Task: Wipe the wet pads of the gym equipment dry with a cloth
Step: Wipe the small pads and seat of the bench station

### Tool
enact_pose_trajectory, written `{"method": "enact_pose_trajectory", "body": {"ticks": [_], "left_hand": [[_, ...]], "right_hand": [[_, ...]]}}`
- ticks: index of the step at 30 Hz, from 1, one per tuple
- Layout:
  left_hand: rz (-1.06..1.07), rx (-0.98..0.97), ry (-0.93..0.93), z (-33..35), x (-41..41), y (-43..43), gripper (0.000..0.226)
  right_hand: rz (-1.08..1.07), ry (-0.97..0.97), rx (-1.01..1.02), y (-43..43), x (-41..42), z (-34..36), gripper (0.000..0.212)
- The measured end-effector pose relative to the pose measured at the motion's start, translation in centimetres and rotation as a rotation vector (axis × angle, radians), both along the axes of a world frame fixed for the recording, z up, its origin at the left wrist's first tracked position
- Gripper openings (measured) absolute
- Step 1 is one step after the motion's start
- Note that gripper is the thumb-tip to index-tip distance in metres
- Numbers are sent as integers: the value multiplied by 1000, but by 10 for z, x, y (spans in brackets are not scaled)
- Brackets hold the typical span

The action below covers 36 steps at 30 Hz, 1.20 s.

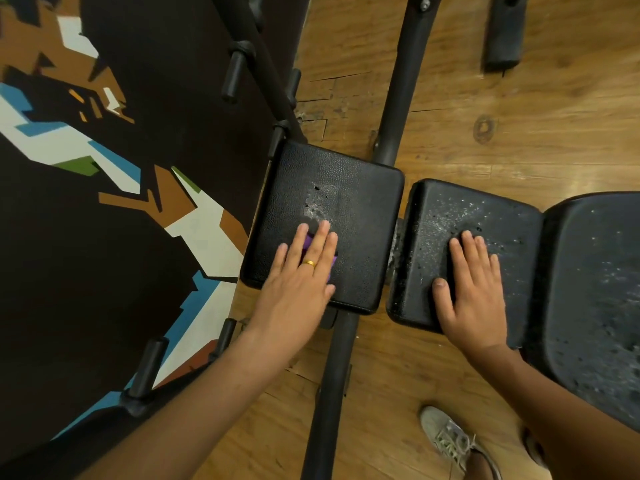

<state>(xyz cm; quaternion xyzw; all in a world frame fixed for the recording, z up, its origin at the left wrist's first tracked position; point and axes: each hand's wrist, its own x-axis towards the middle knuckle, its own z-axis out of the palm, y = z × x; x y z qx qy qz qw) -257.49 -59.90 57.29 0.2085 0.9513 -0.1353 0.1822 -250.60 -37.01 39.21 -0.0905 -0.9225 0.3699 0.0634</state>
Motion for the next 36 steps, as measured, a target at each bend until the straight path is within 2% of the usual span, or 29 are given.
{"method": "enact_pose_trajectory", "body": {"ticks": [3,6,12,17,23,25,27,30,36], "left_hand": [[-194,95,35,-7,-10,-15,69],[-227,154,51,-15,-14,-16,59],[-154,259,129,-35,-32,19,60],[-1,317,165,-42,-67,61,55],[18,324,130,-32,-14,34,77],[120,317,136,-20,5,10,80],[225,302,183,-10,10,-9,77],[254,280,265,-9,-3,-13,69],[315,312,326,-9,-85,11,59]], "right_hand": [[-3,-5,1,1,0,0,66],[-2,-3,-6,0,0,1,66],[1,-4,-5,0,1,1,66],[-3,1,-1,0,0,-1,66],[1,-8,-3,0,0,-1,66],[-1,-7,1,0,0,-1,66],[0,-2,1,0,0,-1,66],[0,1,1,0,1,-1,66],[-6,5,4,0,0,-2,65]]}}
